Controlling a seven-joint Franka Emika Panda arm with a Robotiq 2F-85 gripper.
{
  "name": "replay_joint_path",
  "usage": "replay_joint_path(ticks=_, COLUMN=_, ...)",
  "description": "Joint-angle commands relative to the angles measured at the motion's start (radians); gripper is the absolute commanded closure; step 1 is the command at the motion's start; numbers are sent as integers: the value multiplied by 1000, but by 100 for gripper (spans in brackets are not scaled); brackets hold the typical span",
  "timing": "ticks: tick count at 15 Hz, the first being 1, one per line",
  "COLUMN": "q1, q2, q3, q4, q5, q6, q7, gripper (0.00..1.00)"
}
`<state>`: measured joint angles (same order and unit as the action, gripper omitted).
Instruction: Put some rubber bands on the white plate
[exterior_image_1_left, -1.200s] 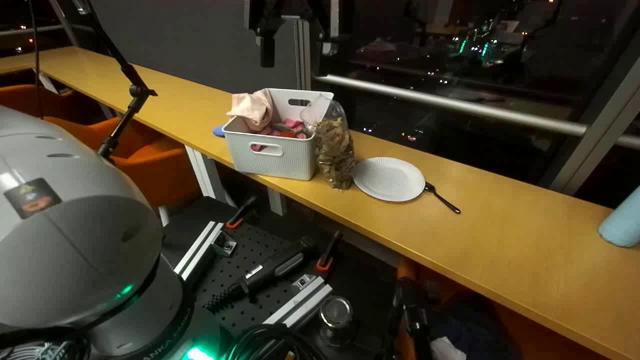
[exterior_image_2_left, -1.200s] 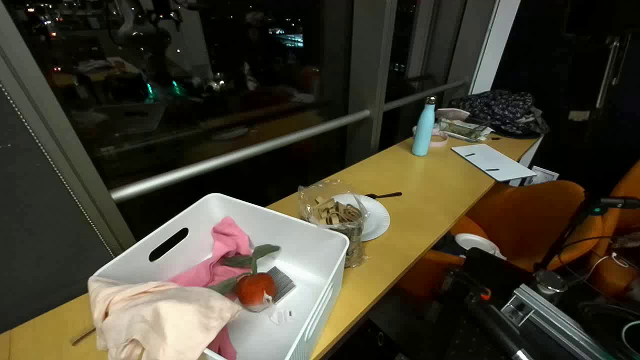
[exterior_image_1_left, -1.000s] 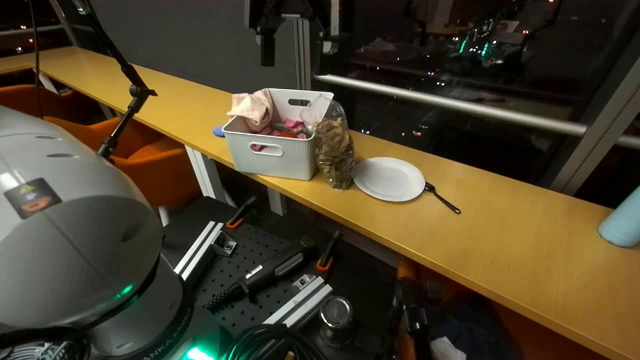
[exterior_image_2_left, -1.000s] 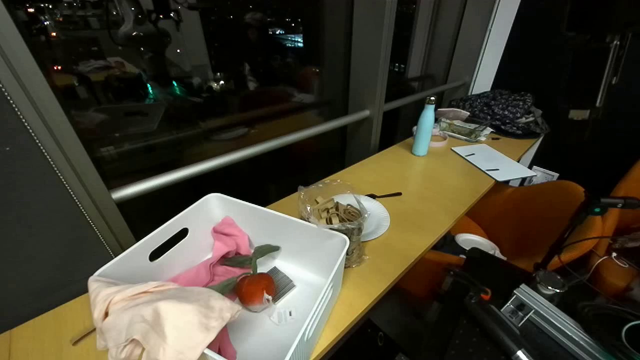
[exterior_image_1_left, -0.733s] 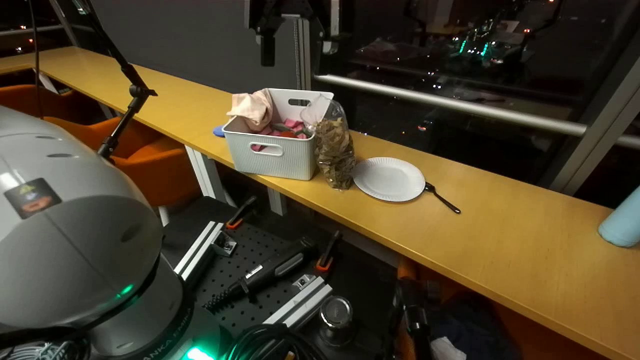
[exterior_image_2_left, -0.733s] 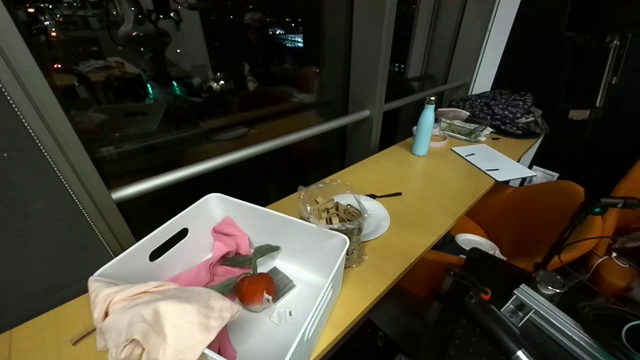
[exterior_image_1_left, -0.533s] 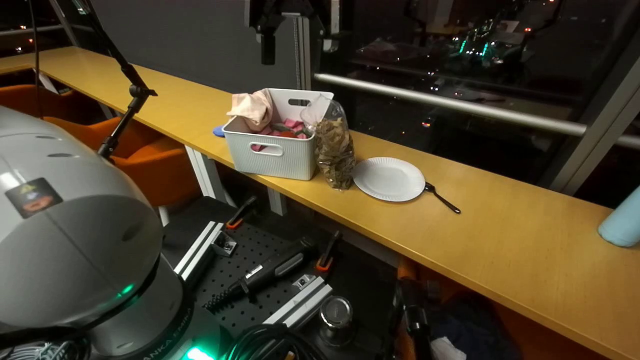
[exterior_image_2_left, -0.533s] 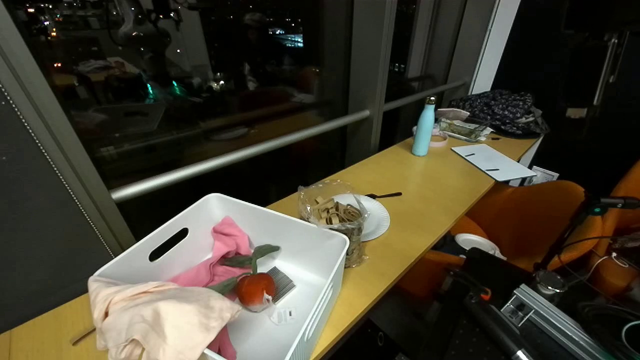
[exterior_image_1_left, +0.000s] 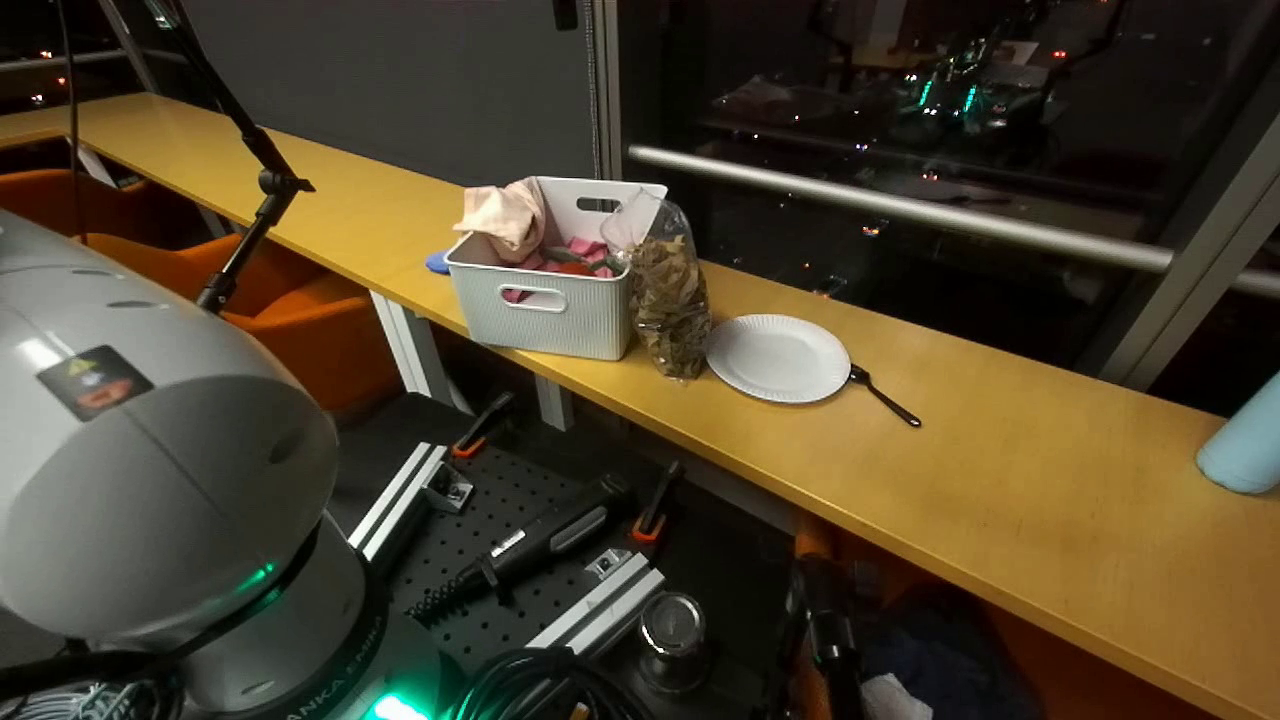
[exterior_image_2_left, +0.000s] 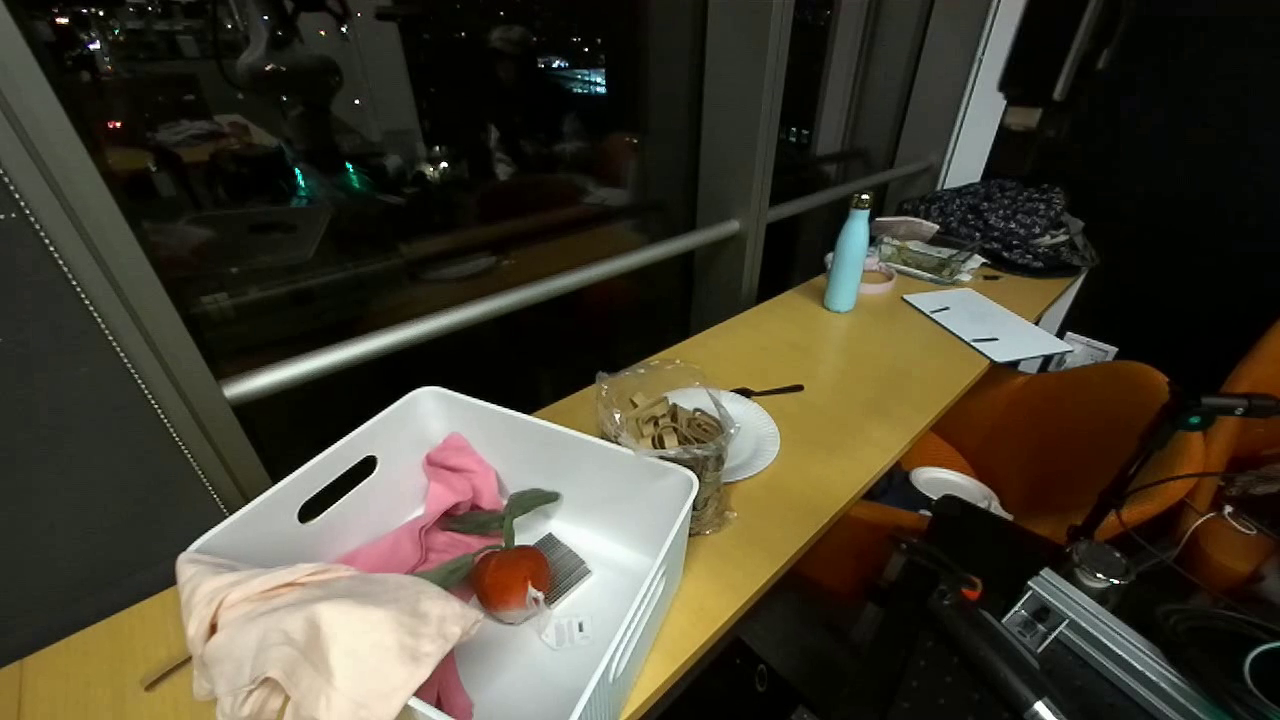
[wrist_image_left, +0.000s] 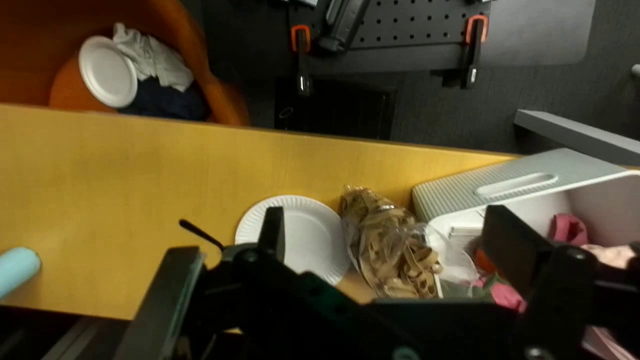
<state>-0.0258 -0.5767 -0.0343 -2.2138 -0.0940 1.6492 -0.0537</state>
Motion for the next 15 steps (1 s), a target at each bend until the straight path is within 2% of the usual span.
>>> replay_joint_path(ticks=1, q1=35, q2=160, q3=1, q4=108, q5=36, q6=103, q7=-28, gripper=0)
replay_joint_path(ticks=3, q1=49, q2=240, q3=0, q4=143, q5=47, q6=178, q7=-46, gripper=0)
replay_joint_path(ticks=6, q1=70, q2=334, q3=24, q4=189, q5=35, q6=204, q7=-85, gripper=0)
replay_joint_path(ticks=12, q1=94, q2=454, q3=89, q4=224, q5=23, q6=240, q7=-19, gripper=0)
replay_joint_path(ticks=15, q1=91, q2=506, q3=100, q4=224, q5=12, q6=292, q7=23, gripper=0)
